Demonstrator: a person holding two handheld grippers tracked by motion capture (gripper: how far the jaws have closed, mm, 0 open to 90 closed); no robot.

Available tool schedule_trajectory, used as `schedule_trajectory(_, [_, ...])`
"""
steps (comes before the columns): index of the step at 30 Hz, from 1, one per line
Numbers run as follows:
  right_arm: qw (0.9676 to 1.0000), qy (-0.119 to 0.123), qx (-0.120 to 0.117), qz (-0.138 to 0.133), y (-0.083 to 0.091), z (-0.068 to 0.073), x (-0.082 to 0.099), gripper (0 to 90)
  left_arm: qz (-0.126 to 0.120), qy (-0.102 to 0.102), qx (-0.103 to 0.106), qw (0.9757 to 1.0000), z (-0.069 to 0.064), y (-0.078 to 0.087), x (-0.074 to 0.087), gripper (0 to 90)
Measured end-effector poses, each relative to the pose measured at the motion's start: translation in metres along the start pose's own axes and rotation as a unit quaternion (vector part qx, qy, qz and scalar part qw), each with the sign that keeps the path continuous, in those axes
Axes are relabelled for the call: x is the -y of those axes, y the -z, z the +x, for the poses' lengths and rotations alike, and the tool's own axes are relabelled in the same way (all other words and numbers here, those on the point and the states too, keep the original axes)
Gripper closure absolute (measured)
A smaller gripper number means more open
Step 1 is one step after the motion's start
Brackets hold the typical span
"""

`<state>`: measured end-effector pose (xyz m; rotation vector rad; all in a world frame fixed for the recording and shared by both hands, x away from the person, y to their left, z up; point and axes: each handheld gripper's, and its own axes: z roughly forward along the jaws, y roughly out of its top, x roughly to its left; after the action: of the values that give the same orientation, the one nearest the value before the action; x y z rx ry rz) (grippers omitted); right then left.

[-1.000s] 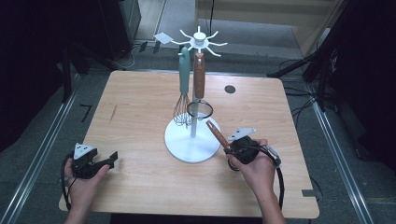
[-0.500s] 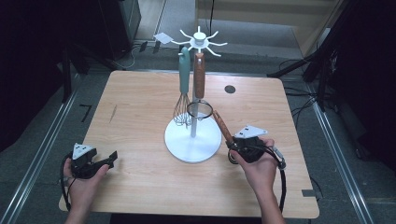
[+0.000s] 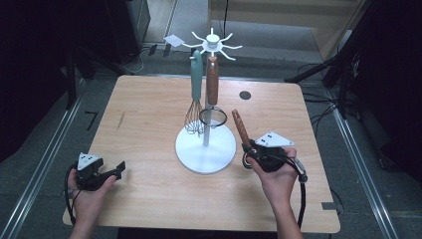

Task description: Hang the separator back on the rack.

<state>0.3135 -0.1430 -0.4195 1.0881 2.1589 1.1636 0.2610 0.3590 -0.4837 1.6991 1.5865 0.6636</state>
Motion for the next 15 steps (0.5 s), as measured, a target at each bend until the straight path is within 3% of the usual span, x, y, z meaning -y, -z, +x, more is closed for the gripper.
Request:
schedule_trajectory(3, [0.9997,-0.009,-0.003,-0.022,0.003,0.000,-0.002,71.4,0.000,-0.001,0.000,1.0000,0.000,0.000,0.000,15.9])
schedule_trajectory(15, [0.9974,-0.017,-0.008,-0.070,0.013,0.005,-0.010,71.4,-0.002,-0.002,-0.005,1.0000,-0.001,0.000,0.000,13.6])
